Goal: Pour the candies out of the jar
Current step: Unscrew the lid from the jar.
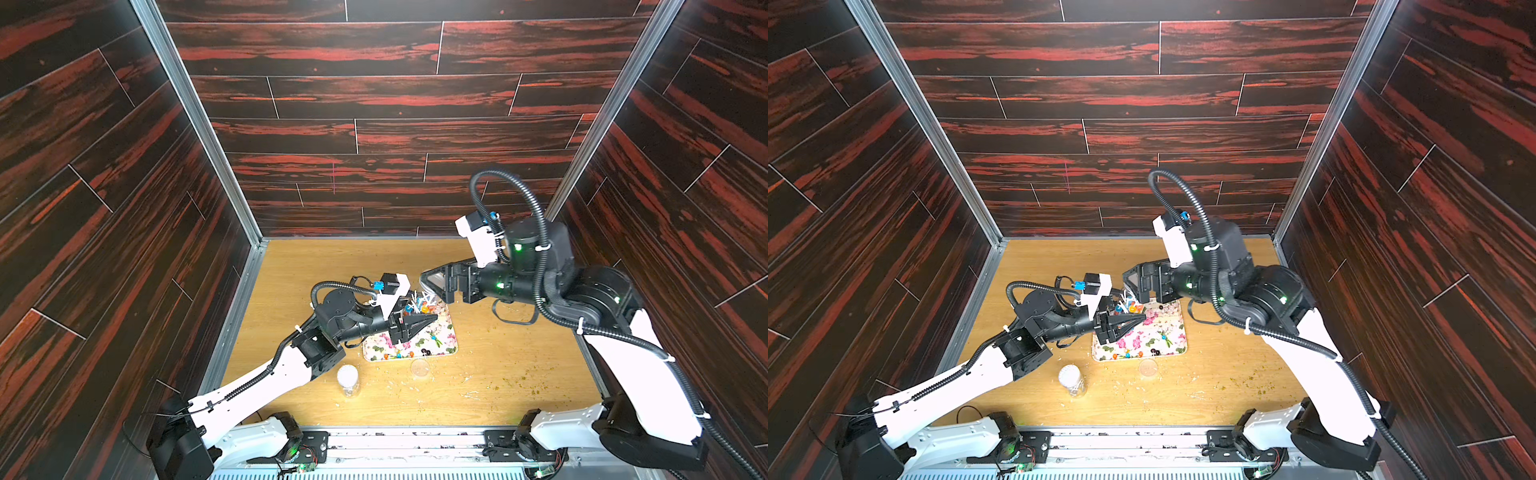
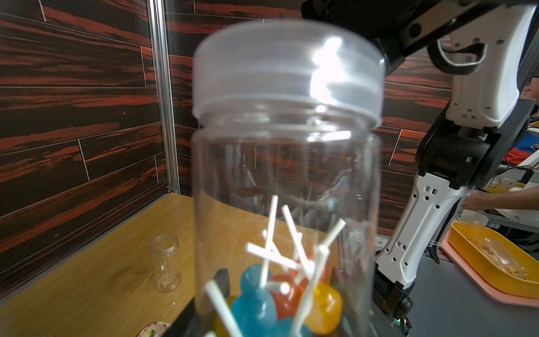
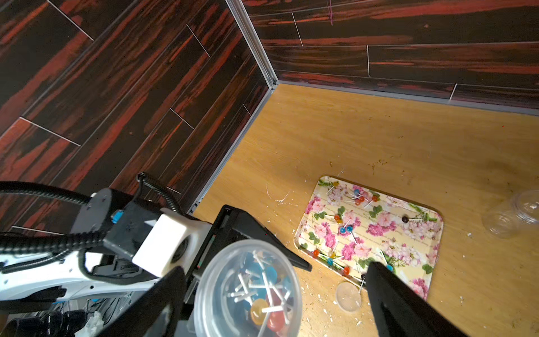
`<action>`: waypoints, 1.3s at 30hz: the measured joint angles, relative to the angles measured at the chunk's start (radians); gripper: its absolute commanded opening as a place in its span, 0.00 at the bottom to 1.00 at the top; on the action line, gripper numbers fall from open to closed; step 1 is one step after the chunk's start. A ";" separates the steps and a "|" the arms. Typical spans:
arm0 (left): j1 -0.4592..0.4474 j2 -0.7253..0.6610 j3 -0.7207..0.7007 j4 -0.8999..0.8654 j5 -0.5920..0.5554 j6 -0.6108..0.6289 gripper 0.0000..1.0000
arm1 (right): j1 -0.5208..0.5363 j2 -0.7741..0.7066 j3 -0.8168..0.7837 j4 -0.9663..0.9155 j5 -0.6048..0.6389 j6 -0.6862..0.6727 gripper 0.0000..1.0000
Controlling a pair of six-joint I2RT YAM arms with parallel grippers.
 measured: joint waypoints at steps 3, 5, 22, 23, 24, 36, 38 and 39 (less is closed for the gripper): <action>0.000 0.000 0.000 -0.002 0.000 0.000 0.56 | 0.013 0.012 0.000 -0.001 0.018 0.017 0.91; 0.000 0.000 0.000 -0.002 0.000 0.000 0.56 | 0.016 0.017 0.000 0.000 0.019 0.026 0.88; 0.000 0.000 -0.001 -0.016 -0.004 0.007 0.56 | 0.040 0.049 0.013 -0.013 -0.001 0.036 0.64; 0.000 0.000 -0.001 -0.016 -0.005 0.008 0.56 | 0.043 0.052 0.017 -0.017 -0.001 0.035 0.61; 0.000 0.000 -0.001 -0.016 -0.006 0.011 0.56 | 0.045 0.053 0.020 -0.021 0.000 0.032 0.59; 0.001 -0.003 -0.008 -0.015 -0.010 0.019 0.56 | 0.049 0.025 -0.034 0.025 -0.004 -0.080 0.59; 0.001 -0.005 -0.012 -0.011 -0.008 0.018 0.56 | 0.049 0.016 -0.048 0.040 -0.015 -0.118 0.61; 0.001 -0.006 -0.012 -0.009 -0.005 0.017 0.56 | 0.049 0.010 -0.056 0.049 -0.025 -0.147 0.62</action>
